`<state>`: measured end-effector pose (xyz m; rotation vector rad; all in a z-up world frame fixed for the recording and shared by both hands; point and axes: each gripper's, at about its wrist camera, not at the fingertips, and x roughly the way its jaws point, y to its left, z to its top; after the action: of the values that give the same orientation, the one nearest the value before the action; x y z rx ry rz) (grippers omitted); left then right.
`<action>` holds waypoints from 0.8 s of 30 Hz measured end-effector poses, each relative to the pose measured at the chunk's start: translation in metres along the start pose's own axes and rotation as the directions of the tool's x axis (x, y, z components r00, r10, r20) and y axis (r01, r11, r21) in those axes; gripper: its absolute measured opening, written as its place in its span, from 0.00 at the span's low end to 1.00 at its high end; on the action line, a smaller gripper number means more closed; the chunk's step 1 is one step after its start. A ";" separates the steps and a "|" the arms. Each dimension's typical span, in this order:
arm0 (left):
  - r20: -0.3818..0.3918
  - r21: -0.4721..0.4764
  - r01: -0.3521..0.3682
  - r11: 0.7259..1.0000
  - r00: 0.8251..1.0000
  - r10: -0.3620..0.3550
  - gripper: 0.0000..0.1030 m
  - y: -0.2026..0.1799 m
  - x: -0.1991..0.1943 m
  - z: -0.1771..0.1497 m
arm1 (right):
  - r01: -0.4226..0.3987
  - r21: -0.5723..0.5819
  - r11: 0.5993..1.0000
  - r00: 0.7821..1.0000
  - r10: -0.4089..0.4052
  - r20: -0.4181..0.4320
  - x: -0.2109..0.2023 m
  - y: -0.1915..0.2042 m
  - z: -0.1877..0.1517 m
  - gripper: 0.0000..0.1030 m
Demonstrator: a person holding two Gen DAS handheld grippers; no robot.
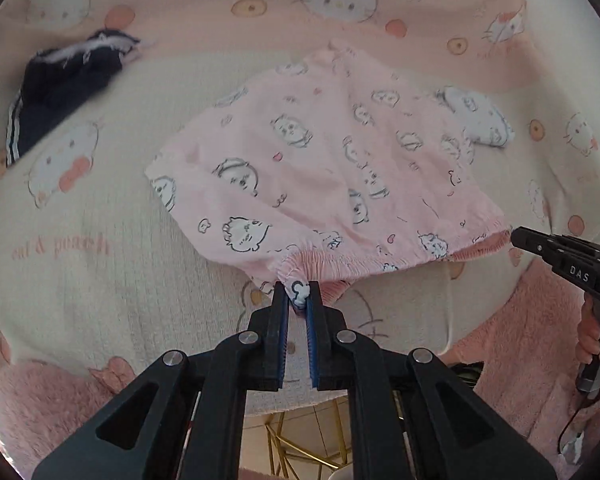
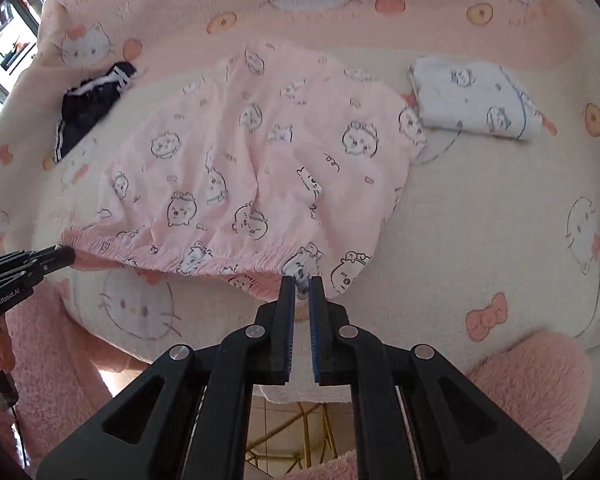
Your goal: Fold clothes
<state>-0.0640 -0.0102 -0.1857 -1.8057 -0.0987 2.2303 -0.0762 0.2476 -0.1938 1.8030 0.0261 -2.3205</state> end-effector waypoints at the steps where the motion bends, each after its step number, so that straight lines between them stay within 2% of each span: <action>1: -0.049 -0.027 0.010 1.000 0.999 -0.011 0.10 0.004 0.011 -0.004 | 0.016 -0.010 1.000 0.999 -0.016 -0.032 0.008 0.000 -0.003 0.05; 2: -0.083 -0.042 0.013 0.999 0.996 -0.016 0.11 0.007 0.019 -0.009 | 0.021 -0.014 1.000 0.998 -0.022 -0.054 0.013 -0.002 -0.005 0.06; 3: -0.113 -0.053 0.015 0.998 0.993 -0.021 0.12 0.009 0.025 -0.014 | 0.018 -0.016 1.000 0.997 -0.019 -0.077 0.017 -0.004 -0.007 0.11; 5: -0.123 -0.062 0.026 0.998 0.992 -0.034 0.23 0.012 0.025 -0.024 | 0.006 0.004 1.000 0.995 -0.006 -0.101 0.021 -0.011 -0.012 0.18; 7: -0.078 -0.099 0.076 0.992 0.993 -0.084 0.36 0.018 0.014 -0.032 | -0.012 0.039 0.999 0.997 0.015 -0.082 0.016 -0.020 -0.014 0.20; 9: -0.023 -0.127 0.118 0.985 0.992 -0.122 0.38 0.023 0.002 -0.039 | -0.028 0.069 0.997 0.999 0.030 -0.037 0.008 -0.028 -0.015 0.28; 10: 0.002 -0.126 0.115 0.985 0.993 -0.115 0.38 0.024 -0.003 -0.041 | -0.038 0.075 0.996 0.999 0.040 -0.022 0.006 -0.031 -0.015 0.30; 12: 0.032 -0.087 0.079 0.993 0.997 -0.076 0.38 0.019 -0.009 -0.040 | -0.050 0.055 0.997 0.998 0.052 -0.035 0.011 -0.030 -0.015 0.32; 15: 0.020 -0.017 0.007 1.000 1.000 -0.007 0.38 0.010 0.000 -0.022 | -0.014 -0.013 1.000 0.997 0.013 -0.074 0.026 -0.019 -0.015 0.32; 19: -0.058 0.039 -0.095 0.995 0.994 0.097 0.38 0.010 0.033 -0.002 | 0.014 -0.027 1.000 0.992 -0.018 -0.121 0.051 -0.017 -0.013 0.32; 20: -0.055 0.041 -0.112 0.993 0.992 0.115 0.38 0.011 0.038 0.002 | 0.018 -0.021 1.000 0.991 -0.021 -0.130 0.057 -0.019 -0.012 0.32; 22: -0.027 0.029 -0.145 0.989 0.989 0.145 0.38 0.013 0.040 0.012 | 0.035 0.006 0.999 0.996 -0.035 -0.085 0.054 -0.026 -0.005 0.31; 24: 0.044 -0.026 -0.176 0.984 0.983 0.177 0.38 0.020 0.030 0.022 | 0.056 0.043 0.997 0.998 -0.055 -0.012 0.044 -0.033 0.003 0.31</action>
<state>-0.0947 -0.0194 -0.2135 -1.8401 0.0293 2.4000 -0.0948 0.2734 -0.2388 1.8580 0.0274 -2.3674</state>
